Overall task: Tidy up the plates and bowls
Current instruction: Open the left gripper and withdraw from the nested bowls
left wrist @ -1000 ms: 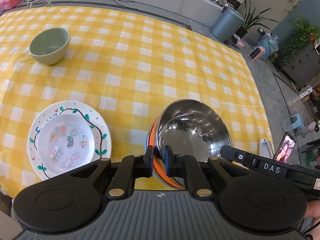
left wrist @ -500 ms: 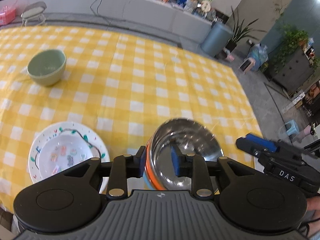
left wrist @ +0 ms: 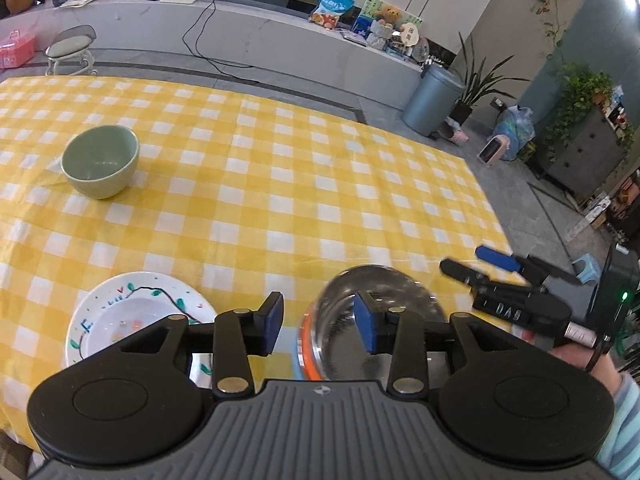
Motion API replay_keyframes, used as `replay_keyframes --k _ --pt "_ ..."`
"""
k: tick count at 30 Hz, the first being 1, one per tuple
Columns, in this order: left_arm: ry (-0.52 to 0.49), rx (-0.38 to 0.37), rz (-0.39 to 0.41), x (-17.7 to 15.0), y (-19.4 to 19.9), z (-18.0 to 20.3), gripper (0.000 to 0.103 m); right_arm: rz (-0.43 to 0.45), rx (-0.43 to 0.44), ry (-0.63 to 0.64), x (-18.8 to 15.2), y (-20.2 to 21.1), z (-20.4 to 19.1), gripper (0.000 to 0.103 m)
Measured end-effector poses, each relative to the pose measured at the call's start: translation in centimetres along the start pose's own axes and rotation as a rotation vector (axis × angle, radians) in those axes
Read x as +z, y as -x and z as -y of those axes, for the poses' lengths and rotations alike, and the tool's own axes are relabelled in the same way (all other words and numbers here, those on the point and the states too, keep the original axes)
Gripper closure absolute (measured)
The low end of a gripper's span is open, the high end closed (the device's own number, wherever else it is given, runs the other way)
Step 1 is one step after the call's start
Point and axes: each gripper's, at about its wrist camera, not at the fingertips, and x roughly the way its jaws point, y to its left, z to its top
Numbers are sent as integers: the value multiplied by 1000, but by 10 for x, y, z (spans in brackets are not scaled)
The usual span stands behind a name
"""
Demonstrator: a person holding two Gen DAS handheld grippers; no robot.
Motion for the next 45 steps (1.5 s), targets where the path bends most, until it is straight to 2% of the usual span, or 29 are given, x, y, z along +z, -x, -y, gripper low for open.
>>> replay_keyframes --k 6,8,9,11,12,17,20,23,26,33,37,40,45 --pt "25 6 -18 2 -9 -13 58 28 -90 69 -17 -18 0 29" --pt "17 17 -18 3 -12 -15 58 47 -165 125 -21 -10 -3 31" --pt "19 20 -20 4 -14 -16 58 63 -218 171 -21 -4 -7 31" --pt "37 15 -27 6 -17 -17 58 150 -272 270 -23 14 -11 31" --pt "43 10 -30 7 -19 -17 58 166 -287 298 -23 19 -10 30" --pt "32 8 -30 10 -21 -11 58 169 -290 384 -35 22 2 33" --pt "31 17 -35 11 -22 -8 58 182 -302 532 -51 24 -4 33" --pt "29 35 -31 14 -22 -4 58 191 -272 566 -64 31 -3 33" --pt "22 41 -28 16 -22 3 58 219 -286 624 -76 36 -7 33" --pt "-12 33 -29 17 -22 21 58 223 -305 612 -92 50 -2 33" --pt "-17 36 -28 17 -21 27 58 230 -372 630 -99 58 -1 33" --pt "-22 44 -31 16 -22 29 58 265 -334 610 -98 70 -7 33" --pt "-19 42 -28 17 -19 30 58 286 -277 609 -96 67 -22 33"
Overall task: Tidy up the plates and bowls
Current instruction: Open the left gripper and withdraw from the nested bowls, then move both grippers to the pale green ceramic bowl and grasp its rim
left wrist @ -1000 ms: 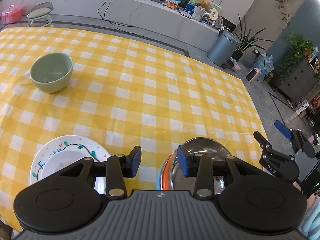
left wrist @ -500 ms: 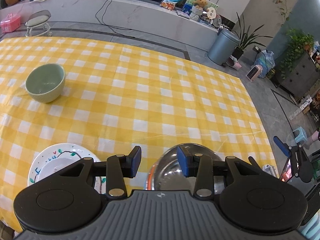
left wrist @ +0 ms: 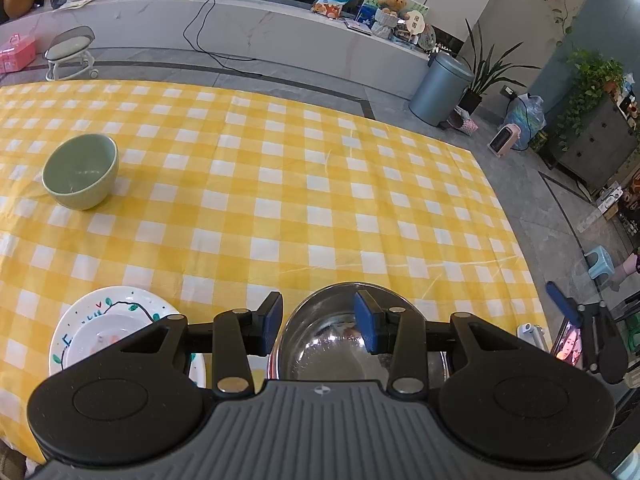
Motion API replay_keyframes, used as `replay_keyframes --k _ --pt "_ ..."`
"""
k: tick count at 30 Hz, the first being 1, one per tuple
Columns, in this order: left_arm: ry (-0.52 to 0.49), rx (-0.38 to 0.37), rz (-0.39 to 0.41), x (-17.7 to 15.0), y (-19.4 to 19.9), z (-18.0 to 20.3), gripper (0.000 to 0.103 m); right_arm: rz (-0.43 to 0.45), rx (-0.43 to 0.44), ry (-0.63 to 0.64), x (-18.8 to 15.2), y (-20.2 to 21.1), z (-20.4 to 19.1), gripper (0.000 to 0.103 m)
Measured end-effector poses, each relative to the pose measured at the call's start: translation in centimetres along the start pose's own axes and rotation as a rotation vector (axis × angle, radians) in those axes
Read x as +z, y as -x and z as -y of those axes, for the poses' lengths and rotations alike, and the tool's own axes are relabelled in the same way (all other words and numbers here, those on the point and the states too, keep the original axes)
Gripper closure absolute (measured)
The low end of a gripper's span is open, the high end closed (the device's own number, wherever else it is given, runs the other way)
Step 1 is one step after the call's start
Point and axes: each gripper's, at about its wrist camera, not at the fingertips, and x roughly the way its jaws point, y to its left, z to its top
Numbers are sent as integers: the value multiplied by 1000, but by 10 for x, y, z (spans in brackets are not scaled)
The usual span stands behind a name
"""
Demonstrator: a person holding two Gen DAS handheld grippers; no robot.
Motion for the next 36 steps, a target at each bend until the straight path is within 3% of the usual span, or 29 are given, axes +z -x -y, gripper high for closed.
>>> replay_keyframes --k 27,32,36 --pt "34 14 -16 -1 -6 -14 58 -38 -55 22 -15 -8 -2 33" --pt "40 11 -9 -1 -6 -14 58 45 -148 139 -7 -18 2 33" --pt "56 16 6 2 -3 -20 58 96 -134 32 25 -21 10 30"
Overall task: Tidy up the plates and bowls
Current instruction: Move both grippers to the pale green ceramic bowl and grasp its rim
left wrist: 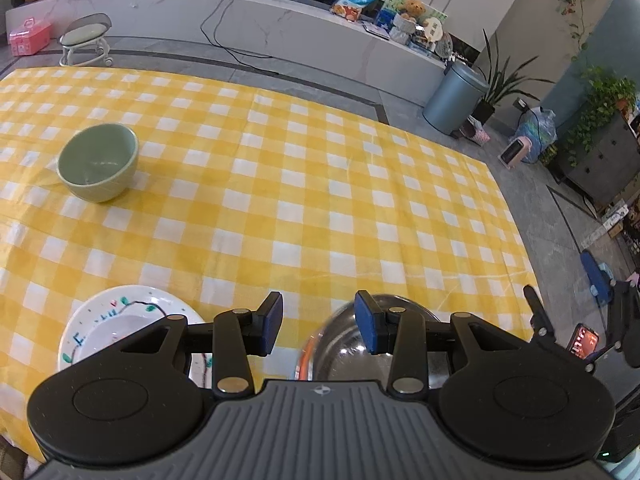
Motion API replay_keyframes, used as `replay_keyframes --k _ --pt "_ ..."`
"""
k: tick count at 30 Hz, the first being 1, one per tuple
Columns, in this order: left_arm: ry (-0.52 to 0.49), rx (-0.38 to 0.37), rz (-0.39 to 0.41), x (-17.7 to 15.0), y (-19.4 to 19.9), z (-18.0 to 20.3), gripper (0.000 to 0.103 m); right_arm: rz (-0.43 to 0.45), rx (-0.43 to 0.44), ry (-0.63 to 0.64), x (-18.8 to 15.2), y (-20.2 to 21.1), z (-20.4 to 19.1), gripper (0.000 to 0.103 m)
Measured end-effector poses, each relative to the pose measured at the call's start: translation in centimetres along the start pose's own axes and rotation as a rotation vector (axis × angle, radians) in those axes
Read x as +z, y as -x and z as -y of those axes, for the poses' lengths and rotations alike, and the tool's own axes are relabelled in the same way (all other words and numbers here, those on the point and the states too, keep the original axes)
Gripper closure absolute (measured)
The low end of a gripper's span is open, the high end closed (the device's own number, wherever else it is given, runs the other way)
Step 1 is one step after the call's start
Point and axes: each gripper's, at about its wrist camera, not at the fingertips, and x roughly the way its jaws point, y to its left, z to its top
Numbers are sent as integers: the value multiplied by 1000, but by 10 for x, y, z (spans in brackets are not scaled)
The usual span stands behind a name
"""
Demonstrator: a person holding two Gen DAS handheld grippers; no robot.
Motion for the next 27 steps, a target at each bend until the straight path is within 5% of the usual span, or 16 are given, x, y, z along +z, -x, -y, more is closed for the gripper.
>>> replay_keyframes --k 6,18,27 --pt "9 14 29 17 13 -27 52 -37 134 -199 53 -27 2 29" --pt "66 88 104 57 45 -116 38 -333 469 -546 161 -122 -20 29" --pt "135 121 82 89 30 -187 40 -521 588 -602 214 -184 -87 39"
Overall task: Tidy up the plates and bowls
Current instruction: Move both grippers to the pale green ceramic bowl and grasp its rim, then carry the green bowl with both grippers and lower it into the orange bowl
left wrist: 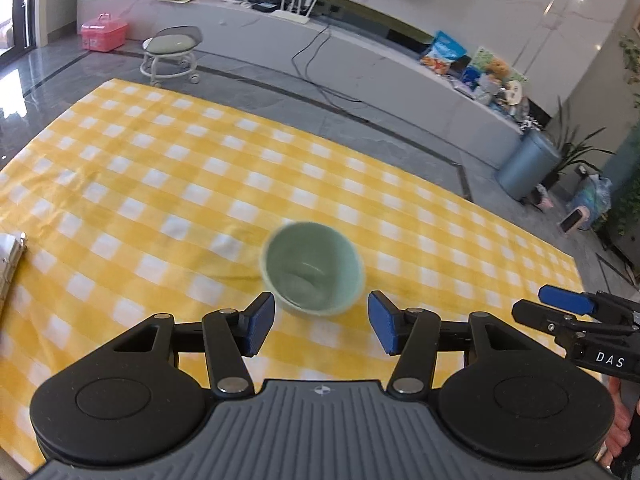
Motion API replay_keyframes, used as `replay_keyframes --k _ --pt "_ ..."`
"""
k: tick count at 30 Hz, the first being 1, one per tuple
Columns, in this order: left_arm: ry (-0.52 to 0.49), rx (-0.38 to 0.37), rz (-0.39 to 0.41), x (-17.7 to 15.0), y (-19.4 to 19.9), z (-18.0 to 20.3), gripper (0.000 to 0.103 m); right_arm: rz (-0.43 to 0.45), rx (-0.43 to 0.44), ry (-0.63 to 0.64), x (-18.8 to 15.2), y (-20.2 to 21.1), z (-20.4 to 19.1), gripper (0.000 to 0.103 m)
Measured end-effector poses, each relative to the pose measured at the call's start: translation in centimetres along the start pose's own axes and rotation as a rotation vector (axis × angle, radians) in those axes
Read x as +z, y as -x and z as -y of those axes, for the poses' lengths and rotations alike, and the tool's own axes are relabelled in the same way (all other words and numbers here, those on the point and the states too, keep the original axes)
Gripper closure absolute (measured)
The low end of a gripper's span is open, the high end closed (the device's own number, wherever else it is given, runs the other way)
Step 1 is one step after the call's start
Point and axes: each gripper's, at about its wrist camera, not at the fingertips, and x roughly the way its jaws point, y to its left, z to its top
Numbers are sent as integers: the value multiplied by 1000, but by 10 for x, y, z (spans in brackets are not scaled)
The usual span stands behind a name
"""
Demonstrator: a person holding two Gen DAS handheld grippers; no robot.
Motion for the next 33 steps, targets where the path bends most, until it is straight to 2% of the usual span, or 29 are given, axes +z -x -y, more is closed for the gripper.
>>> replay_keyframes --k 7,12,17,19,25,27,33 --pt "4 -5 -48 20 -39 -27 41 -133 32 -84 23 -66 -31 51" --pt "-17 19 -89 27 -68 -33 48 -206 28 -148 33 -106 -42 61" --pt "-10 18 -127 27 -90 -41 63 -269 39 -207 39 -140 -49 75" --pt "-7 18 -142 27 -96 -43 68 -288 39 -216 39 -150 -52 78" --pt "-5 13 -163 27 -108 -45 81 -317 28 -253 39 -169 -52 86" --pt "-7 11 -168 27 -110 -44 90 -320 31 -280 38 -170 -51 88" --pt "-37 43 -162 25 -111 -36 94 -276 -4 -332 31 -168 -54 97"
